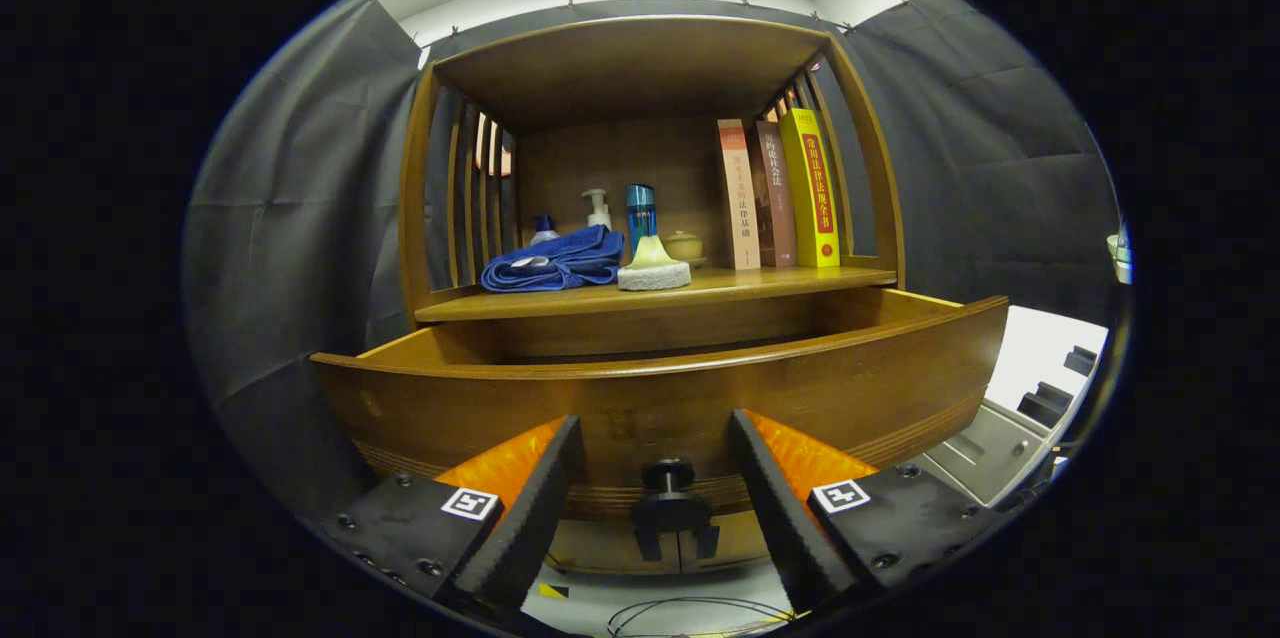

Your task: Pull open the drawer, take out the items inside it, and place them on the countertop above the cabinet.

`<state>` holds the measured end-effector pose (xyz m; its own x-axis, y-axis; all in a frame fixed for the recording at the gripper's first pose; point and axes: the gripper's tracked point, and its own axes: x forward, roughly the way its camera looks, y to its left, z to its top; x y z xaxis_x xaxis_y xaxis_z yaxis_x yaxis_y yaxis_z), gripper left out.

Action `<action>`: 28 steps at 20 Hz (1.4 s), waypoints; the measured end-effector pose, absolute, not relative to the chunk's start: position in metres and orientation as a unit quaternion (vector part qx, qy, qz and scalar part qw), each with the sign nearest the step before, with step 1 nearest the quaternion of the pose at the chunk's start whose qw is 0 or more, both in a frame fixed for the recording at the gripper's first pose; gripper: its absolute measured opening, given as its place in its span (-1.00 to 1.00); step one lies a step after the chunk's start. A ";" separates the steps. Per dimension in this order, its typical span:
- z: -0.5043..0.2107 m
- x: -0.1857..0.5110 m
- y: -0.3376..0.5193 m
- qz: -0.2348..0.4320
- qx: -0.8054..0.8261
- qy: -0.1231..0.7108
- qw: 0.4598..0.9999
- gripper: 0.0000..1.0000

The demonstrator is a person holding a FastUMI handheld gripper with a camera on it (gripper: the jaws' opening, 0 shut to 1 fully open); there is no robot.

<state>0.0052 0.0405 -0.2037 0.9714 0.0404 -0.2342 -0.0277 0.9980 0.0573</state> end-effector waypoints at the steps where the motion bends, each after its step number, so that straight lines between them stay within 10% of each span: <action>1: -0.206 0.009 0.041 0.016 0.025 0.121 0.992 0.97; 28: -0.239 0.110 0.044 0.019 0.005 0.146 0.989 0.97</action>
